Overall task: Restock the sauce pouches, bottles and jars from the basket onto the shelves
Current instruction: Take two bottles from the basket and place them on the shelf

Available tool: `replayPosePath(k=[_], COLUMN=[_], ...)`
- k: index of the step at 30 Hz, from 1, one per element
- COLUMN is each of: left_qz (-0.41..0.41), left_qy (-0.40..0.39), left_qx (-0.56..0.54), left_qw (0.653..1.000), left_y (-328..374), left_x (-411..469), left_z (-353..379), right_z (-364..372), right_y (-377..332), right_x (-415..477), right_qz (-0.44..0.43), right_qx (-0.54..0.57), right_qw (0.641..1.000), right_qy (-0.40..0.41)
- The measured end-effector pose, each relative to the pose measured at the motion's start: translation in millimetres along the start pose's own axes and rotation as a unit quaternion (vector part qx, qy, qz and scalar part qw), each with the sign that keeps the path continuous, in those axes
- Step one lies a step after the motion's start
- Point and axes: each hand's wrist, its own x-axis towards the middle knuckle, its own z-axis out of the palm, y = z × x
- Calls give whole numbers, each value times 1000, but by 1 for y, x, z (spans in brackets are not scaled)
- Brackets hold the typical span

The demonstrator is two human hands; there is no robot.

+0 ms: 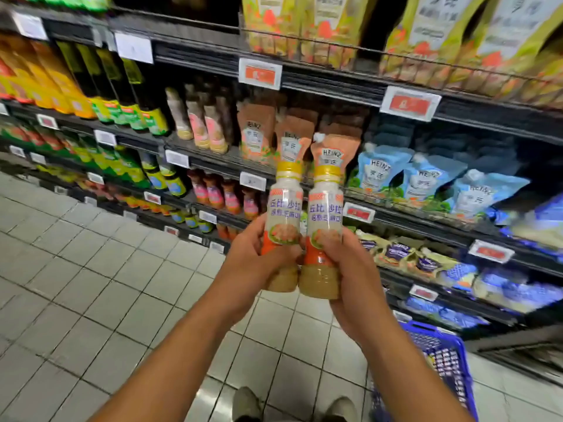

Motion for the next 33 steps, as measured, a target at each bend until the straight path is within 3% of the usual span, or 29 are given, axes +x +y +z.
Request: replayPosePath(k=[9,17,33], left_qz=[55,86,157], left_qy=[111,173,126], left_qx=[-12,-42,-28], left_qw=[992,980,979], left_y=[46,64,165], left_x=[-29,-5,179], left_z=[-126,-185,-239], right_z=[133,191,260], right_y=[34,41,-28], right_x=[26,72,244], right_qz=[22,25,-58], right_qx=[-55,-82,-78], right_qw=[989,982,978], right_qy=[-132,-167,-184])
